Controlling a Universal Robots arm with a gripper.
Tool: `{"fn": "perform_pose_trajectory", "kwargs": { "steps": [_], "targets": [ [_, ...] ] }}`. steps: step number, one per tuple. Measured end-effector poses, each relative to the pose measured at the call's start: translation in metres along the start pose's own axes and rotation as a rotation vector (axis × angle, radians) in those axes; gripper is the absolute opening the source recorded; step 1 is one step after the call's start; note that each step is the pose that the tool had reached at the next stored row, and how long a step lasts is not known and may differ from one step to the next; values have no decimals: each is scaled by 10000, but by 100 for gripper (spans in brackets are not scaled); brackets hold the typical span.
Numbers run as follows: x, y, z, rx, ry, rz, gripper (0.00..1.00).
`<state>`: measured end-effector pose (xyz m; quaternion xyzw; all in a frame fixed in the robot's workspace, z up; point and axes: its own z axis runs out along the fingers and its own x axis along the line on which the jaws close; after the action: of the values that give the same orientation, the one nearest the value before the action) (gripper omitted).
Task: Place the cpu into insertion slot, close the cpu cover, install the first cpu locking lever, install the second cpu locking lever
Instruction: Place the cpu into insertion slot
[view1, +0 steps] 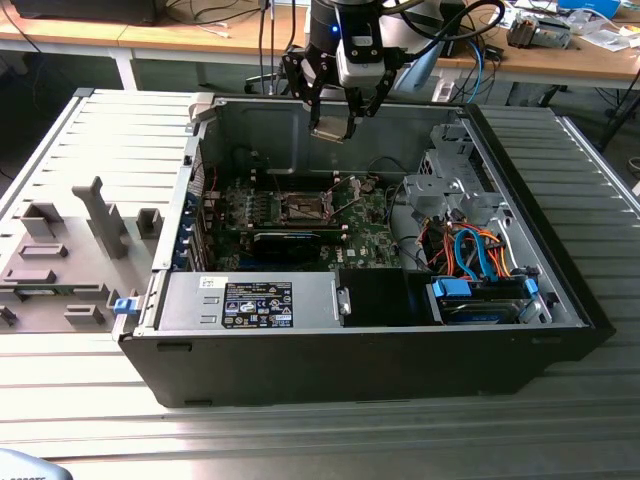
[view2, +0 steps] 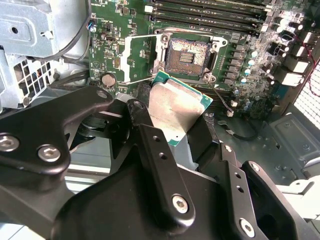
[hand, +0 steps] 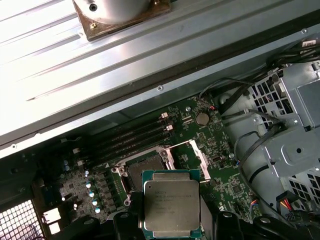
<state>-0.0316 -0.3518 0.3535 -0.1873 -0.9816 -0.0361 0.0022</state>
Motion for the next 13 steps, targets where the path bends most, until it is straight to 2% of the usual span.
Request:
{"fn": "perform_pose_trajectory", "kwargs": {
  "steps": [13],
  "targets": [
    [0, 0, 0, -2, -4, 64, 55]
  ]
}}
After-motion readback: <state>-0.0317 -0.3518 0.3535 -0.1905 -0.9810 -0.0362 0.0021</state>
